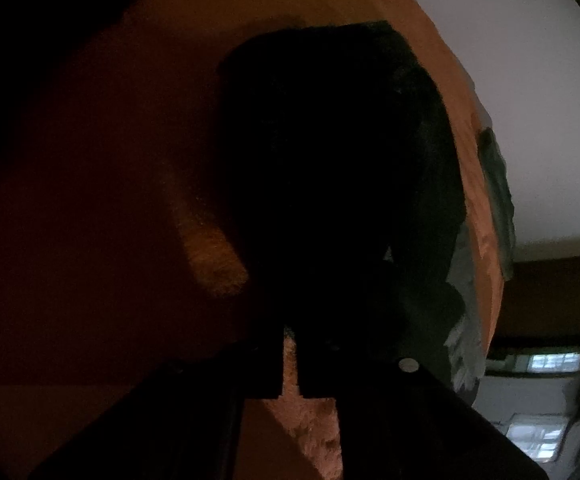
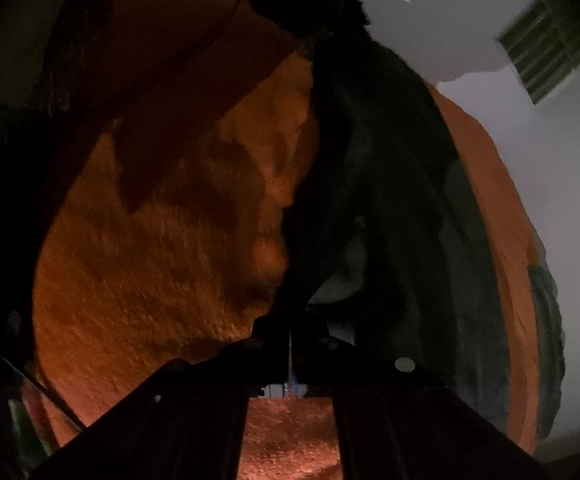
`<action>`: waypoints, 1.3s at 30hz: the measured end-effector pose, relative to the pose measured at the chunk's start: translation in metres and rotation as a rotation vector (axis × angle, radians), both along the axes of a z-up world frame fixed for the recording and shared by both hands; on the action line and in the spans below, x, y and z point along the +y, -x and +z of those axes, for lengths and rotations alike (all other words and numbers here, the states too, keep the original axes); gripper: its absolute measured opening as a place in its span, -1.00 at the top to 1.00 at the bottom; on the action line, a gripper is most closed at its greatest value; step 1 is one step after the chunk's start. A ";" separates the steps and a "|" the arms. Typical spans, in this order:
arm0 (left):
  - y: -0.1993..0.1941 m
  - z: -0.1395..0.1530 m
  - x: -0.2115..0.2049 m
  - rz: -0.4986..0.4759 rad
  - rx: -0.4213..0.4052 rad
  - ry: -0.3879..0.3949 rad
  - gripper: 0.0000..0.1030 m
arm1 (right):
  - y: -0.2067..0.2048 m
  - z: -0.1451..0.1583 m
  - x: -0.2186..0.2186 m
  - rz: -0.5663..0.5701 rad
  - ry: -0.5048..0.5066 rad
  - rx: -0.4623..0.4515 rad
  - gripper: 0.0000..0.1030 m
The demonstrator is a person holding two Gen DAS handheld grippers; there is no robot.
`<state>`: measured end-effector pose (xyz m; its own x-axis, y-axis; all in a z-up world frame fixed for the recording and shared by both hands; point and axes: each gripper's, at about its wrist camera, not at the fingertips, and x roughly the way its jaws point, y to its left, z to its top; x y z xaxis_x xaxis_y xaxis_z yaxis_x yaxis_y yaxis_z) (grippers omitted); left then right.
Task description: Fold clothes
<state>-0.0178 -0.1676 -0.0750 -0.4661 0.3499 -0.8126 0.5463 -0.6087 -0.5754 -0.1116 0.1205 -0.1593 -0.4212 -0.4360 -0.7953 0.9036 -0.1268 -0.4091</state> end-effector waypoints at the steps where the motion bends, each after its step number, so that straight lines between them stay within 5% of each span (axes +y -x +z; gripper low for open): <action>1: 0.001 0.004 0.002 -0.011 -0.004 0.009 0.83 | 0.002 0.004 0.001 -0.025 0.016 -0.026 1.00; 7: 0.003 0.046 0.064 -0.226 0.043 0.100 0.43 | 0.016 0.035 0.032 -0.246 0.113 -0.107 1.00; 11: 0.016 0.065 0.137 -0.496 0.098 0.227 0.24 | 0.036 0.051 0.079 -0.521 0.142 -0.142 1.00; 15: 0.047 0.056 0.170 -0.632 0.131 0.281 0.22 | 0.062 0.050 0.142 -0.842 0.158 -0.187 1.00; 21: 0.090 0.042 0.214 -0.665 0.117 0.169 0.22 | 0.089 0.070 0.267 -1.256 0.240 -0.209 0.95; 23: 0.098 0.036 0.228 -0.683 0.106 0.163 0.22 | 0.095 0.078 0.329 -1.401 0.328 -0.261 0.74; 25: 0.104 0.031 0.237 -0.699 0.094 0.160 0.22 | 0.098 0.080 0.389 -1.550 0.436 -0.319 0.12; 27: 0.100 0.028 0.234 -0.707 0.085 0.164 0.22 | 0.095 0.075 0.444 -1.705 0.532 -0.356 -0.10; 32: 0.099 0.020 0.222 -0.659 0.062 0.137 0.22 | 0.085 0.045 0.544 -1.955 0.840 -0.570 -0.10; 36: 0.100 0.015 0.213 -0.609 0.044 0.084 0.22 | 0.092 0.005 0.560 -2.052 0.946 -0.766 -0.10; 39: 0.099 0.012 0.209 -0.580 0.036 0.053 0.21 | 0.093 -0.012 0.559 -2.083 1.027 -0.796 0.01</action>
